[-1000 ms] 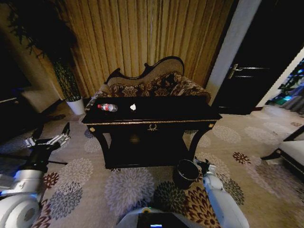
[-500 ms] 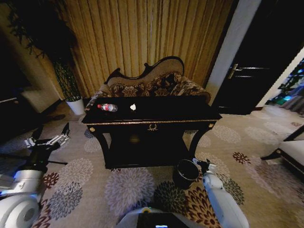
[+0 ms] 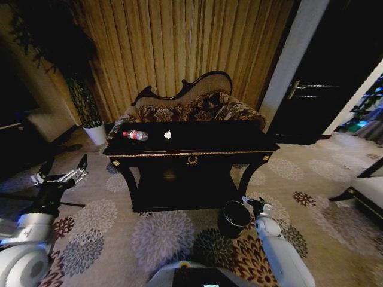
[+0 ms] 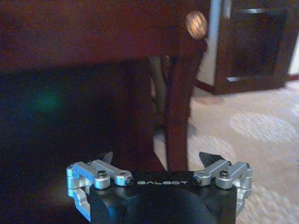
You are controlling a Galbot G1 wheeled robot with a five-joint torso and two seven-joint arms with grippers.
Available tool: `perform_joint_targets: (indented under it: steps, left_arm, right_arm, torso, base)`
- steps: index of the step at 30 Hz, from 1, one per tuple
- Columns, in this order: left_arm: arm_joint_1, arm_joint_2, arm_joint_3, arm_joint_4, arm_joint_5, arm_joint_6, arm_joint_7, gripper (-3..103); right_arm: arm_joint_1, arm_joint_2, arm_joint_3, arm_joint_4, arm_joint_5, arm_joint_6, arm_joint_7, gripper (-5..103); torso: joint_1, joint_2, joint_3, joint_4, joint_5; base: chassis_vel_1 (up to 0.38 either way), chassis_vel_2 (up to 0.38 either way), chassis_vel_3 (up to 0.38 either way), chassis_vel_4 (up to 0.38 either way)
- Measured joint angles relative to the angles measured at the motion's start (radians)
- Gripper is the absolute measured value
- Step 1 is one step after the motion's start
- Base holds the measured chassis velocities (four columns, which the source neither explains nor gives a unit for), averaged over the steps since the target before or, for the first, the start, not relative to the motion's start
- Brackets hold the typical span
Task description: Move to the front of the table and place the trash on the table into the trash bin.
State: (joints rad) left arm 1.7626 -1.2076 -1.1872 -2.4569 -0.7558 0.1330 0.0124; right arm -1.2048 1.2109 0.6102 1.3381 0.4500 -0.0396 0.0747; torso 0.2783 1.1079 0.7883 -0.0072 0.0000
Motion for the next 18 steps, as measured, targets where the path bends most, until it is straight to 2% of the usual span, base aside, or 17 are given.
perform_joint_targets:
  steps: [3,5,11,18]
  left_arm:
    - [0.0,0.002,0.001,0.0,-0.001,0.0,-0.001,100]
    - [-0.001,0.002,0.002,0.0,-0.001,0.001,-0.001,100]
    - [-0.004,0.0,0.005,0.018,-0.001,0.004,-0.006,100]
    - [-0.013,0.007,0.008,0.066,-0.002,0.026,-0.028,100]
  right_arm:
    - [-0.038,-0.004,0.004,0.15,-0.017,0.0,-0.016,100]
    - [-0.045,-0.005,0.005,0.188,-0.017,-0.001,-0.017,100]
    - [-0.087,-0.033,0.024,0.451,0.038,-0.083,-0.016,100]
    - [-0.114,-0.057,0.035,0.639,0.112,-0.153,0.007,100]
  torso:
    - [0.0,0.0,0.0,0.0001,-0.0001]
    - [0.0,0.0,0.0,0.0001,-0.0001]
    - [0.0,0.0,0.0,0.0002,-0.0002]
    - [0.0,0.0,0.0,0.0,-0.0002]
  base:
    - [0.0,0.0,0.0,0.0]
    - [0.0,0.0,0.0,0.0]
    - [0.0,0.0,0.0,0.0]
    - [0.0,0.0,0.0,0.0]
